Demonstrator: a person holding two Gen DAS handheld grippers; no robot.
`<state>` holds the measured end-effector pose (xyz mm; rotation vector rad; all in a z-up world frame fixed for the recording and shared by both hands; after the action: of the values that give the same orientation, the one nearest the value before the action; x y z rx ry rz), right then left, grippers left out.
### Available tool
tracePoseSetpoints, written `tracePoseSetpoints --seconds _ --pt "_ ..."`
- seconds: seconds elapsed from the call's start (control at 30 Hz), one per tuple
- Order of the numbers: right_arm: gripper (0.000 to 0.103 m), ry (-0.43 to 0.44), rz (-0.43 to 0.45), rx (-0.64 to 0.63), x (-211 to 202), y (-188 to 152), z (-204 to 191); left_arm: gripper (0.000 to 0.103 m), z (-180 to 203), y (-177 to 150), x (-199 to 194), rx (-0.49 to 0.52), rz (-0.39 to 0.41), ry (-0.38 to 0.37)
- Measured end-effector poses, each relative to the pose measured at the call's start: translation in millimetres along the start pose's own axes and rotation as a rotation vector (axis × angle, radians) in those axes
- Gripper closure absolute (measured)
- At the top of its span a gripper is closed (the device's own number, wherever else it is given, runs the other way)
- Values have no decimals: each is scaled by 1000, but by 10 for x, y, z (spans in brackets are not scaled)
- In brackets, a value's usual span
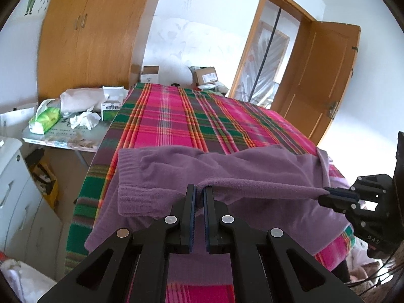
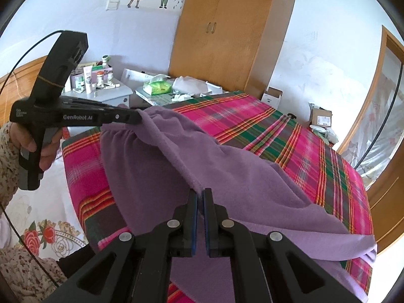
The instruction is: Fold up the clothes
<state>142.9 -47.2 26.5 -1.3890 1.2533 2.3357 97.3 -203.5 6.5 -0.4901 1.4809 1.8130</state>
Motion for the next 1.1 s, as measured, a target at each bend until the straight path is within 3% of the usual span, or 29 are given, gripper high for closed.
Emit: tracePoseSetpoints --seconds 0.37,0.47,0.5,0.7,0.87,1.1 --pt "99 0 -54 9 264 -253 -139 96 -86 -255 123 -43 -47 -1" --pt "99 -4 -56 10 293 -287 -140 92 -109 -308 96 -61 -51 -37" --pt "99 -9 -56 8 297 -298 -148 87 -126 -319 88 -77 -53 -53" --pt "99 -35 -56 -5 331 -367 -186 78 -326 -374 -14 -231 -42 -115" --pt "99 -73 -45 -37 360 -418 -222 77 -519 -360 -65 -405 -34 -214" --pt "99 -59 -38 -25 370 -445 -197 77 -676 -352 86 -546 -109 -206"
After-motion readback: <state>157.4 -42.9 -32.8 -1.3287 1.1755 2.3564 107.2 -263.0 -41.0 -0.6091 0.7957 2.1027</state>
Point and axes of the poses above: each gripper's, at about its wrist camera, not at the fingertips, and x roughly the way its jaws point, z to its right, y to its top, the point moved 7 cm from there along x, roughly the way its jaws point, and after that the axes turned 12 degrees about -z, right-handed, at the moved point
